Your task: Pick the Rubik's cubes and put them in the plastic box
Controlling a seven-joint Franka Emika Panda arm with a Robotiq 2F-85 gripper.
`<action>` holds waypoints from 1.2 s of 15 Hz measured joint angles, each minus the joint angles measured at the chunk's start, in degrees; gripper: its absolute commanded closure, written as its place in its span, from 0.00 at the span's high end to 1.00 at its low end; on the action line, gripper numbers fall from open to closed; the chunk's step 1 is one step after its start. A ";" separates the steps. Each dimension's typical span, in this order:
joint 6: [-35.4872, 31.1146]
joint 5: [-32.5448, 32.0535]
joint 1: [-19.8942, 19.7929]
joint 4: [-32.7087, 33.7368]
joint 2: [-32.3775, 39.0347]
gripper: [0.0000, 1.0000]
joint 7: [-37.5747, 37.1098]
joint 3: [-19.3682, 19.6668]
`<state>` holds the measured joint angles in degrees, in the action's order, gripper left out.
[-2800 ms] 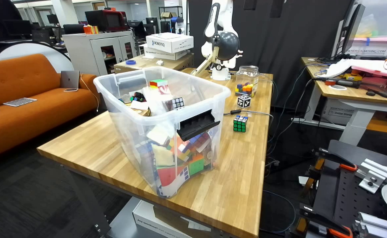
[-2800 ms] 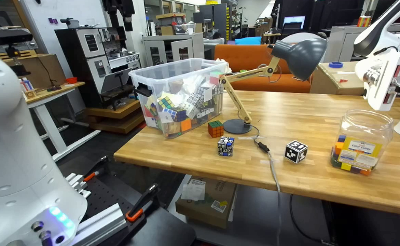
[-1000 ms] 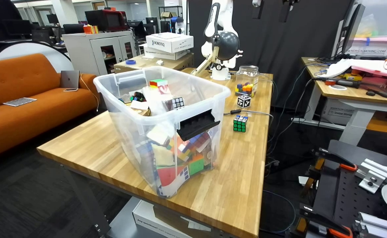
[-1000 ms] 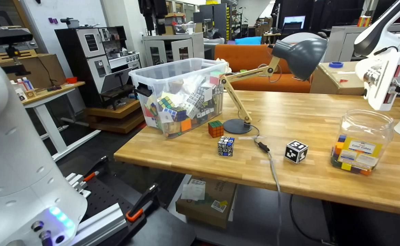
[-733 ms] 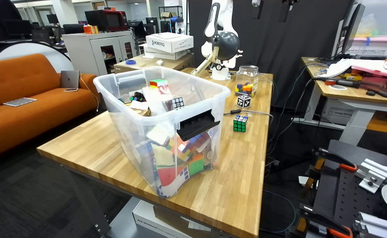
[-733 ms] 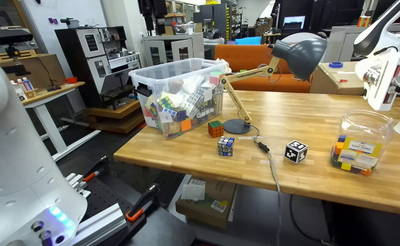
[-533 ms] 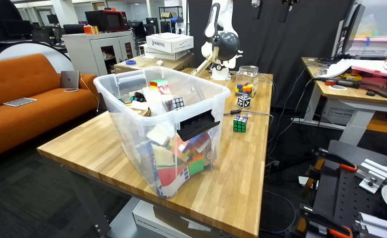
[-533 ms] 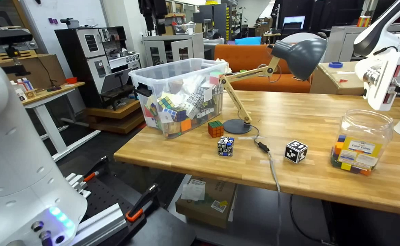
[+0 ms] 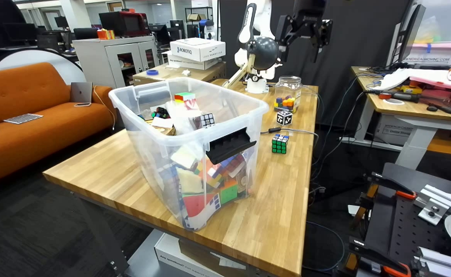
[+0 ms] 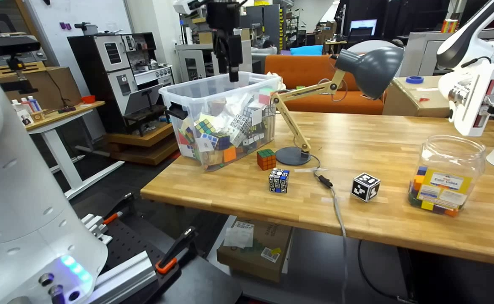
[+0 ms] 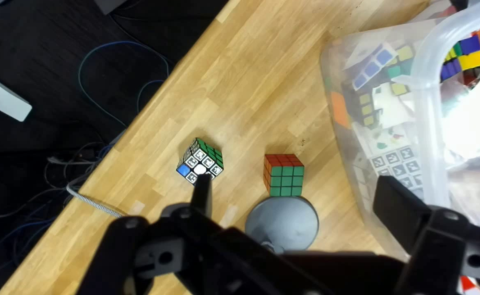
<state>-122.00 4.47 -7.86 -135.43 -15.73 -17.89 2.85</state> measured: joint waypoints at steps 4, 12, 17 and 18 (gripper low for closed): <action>-0.90 -0.06 0.02 1.79 5.79 1.00 -2.90 0.08; -1.27 -0.07 0.05 2.10 5.76 1.00 -3.43 0.25; -7.38 -1.94 -0.40 2.28 10.62 1.00 -5.83 2.25; -8.10 -1.96 -0.42 2.60 12.60 1.00 -6.48 2.66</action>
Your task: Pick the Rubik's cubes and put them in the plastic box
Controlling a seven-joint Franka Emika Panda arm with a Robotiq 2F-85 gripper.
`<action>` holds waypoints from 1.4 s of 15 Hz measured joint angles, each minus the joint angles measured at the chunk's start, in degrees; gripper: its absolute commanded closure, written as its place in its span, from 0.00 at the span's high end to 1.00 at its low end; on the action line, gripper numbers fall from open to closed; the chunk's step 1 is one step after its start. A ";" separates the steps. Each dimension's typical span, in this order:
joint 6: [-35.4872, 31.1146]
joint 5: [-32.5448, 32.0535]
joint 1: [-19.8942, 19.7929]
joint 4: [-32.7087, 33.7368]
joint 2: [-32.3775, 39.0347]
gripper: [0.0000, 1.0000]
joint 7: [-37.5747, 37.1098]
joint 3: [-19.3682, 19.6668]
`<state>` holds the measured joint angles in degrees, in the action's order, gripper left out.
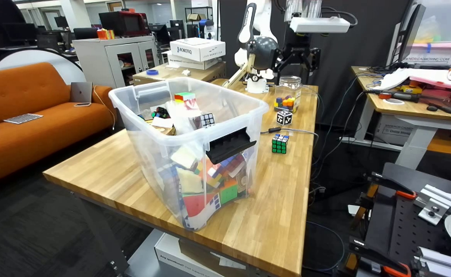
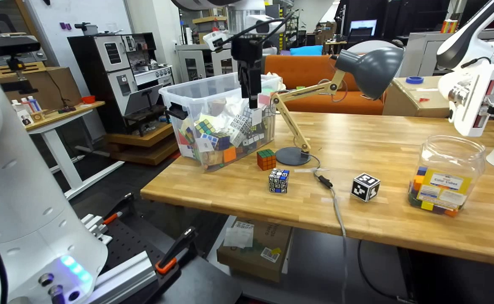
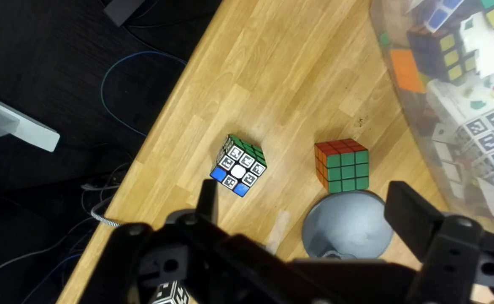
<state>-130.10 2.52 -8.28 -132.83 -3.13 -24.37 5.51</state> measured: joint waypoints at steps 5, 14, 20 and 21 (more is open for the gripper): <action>-1.85 -2.25 0.06 4.41 10.98 1.00 -5.58 1.31; -2.08 -2.25 0.29 6.07 12.56 1.00 -6.53 1.66; -3.35 -1.66 0.35 7.28 18.81 1.00 -7.22 3.89; -3.29 -1.14 0.34 7.99 20.48 1.00 -7.21 4.16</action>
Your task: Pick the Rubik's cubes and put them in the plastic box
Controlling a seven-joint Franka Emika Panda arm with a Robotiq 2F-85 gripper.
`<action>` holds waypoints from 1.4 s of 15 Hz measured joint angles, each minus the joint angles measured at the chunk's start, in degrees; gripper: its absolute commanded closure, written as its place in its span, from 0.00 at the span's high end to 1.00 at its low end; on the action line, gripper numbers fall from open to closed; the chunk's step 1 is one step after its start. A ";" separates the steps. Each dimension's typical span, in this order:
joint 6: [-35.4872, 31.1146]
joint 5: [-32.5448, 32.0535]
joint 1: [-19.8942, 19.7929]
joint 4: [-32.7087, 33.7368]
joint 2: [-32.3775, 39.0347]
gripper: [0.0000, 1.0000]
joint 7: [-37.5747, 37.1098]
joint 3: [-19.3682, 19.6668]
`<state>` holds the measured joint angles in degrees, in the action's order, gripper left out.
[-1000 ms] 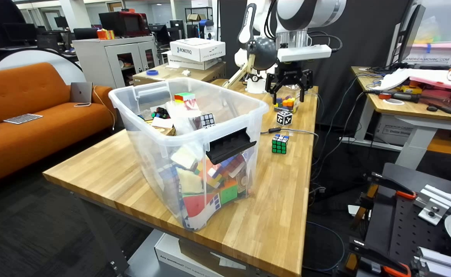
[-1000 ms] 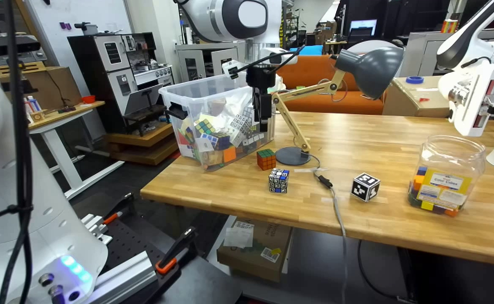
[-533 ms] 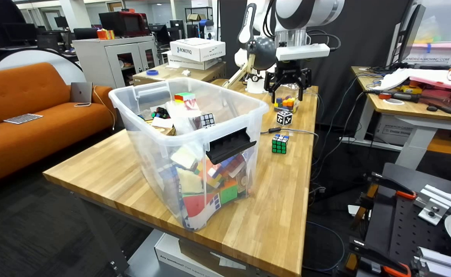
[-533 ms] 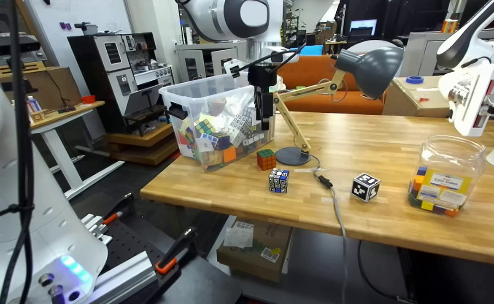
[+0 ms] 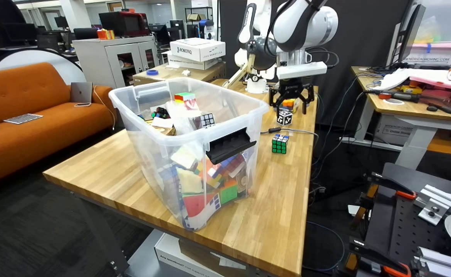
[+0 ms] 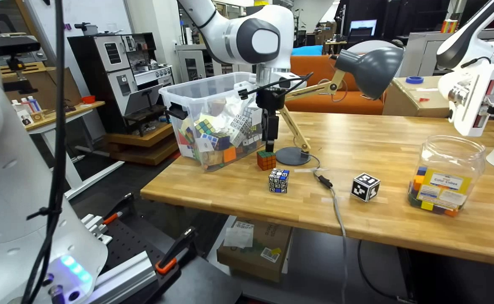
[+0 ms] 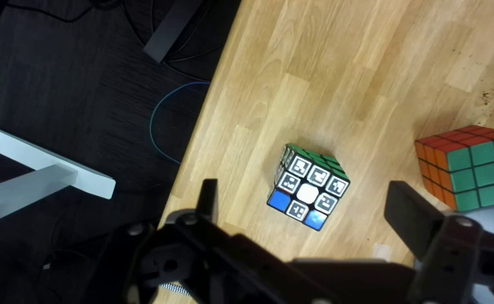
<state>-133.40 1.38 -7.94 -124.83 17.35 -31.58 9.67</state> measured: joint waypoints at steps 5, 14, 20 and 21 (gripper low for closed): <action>2.37 5.06 -0.11 6.78 9.10 1.00 0.00 0.89; 5.78 6.52 -0.17 12.44 13.53 1.00 -0.03 1.58; 5.23 9.16 -0.26 13.77 17.76 1.00 -1.15 1.79; 5.23 9.79 -0.27 14.31 18.92 1.00 -1.47 1.80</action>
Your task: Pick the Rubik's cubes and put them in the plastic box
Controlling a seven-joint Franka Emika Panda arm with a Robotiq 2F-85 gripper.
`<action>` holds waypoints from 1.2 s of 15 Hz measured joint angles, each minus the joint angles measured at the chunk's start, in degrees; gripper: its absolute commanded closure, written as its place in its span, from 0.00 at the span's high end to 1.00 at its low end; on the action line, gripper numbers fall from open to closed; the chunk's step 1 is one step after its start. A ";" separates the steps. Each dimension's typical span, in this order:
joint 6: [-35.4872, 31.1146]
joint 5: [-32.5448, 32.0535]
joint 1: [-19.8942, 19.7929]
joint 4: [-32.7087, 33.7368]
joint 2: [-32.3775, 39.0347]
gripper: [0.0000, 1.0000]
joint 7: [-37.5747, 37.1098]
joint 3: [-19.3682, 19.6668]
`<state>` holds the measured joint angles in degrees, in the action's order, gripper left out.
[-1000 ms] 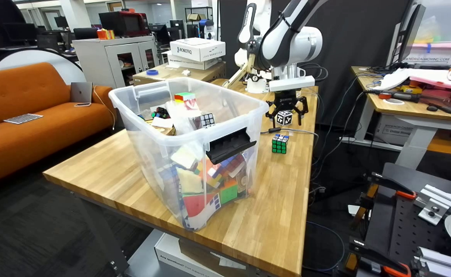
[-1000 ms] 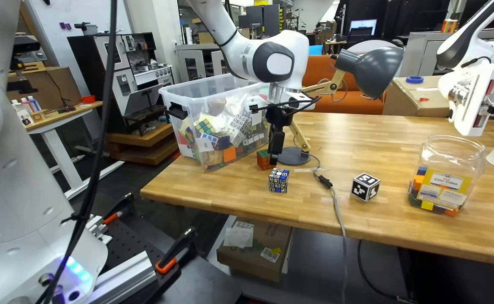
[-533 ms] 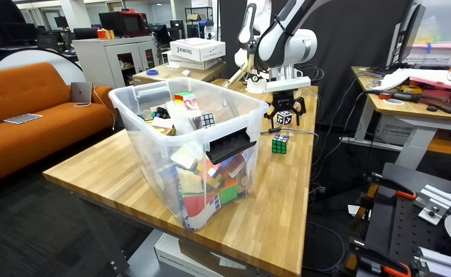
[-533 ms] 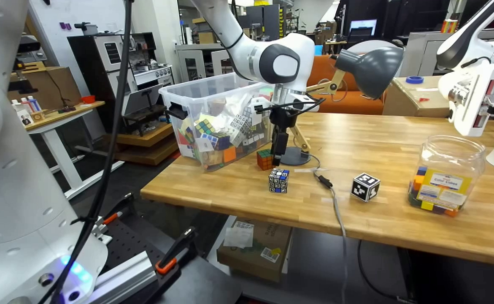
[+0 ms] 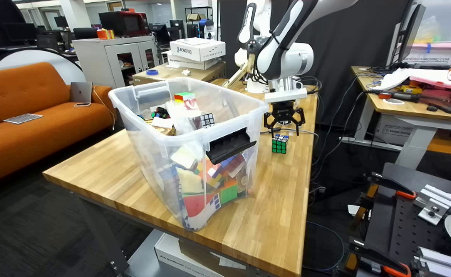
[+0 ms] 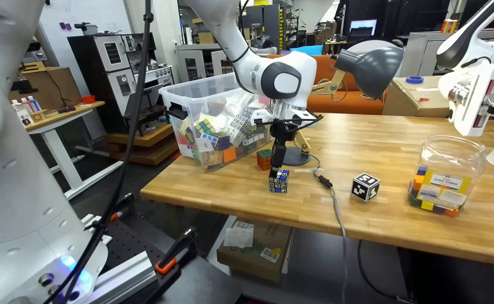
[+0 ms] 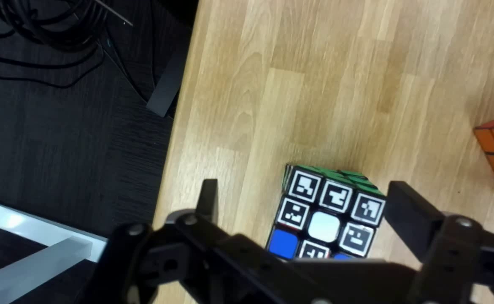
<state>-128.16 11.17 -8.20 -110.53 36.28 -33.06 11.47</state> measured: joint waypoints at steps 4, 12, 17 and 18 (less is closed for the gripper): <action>0.10 2.85 0.08 3.31 2.84 1.00 -1.39 -0.08; 0.57 4.35 -0.07 6.46 5.12 1.00 -3.85 0.03; 0.64 4.35 -0.08 5.99 5.13 1.00 -4.07 0.31; 0.65 4.35 -0.08 5.86 5.13 1.00 -4.12 0.31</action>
<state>-127.52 15.52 -8.28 -104.66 41.41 -37.17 11.78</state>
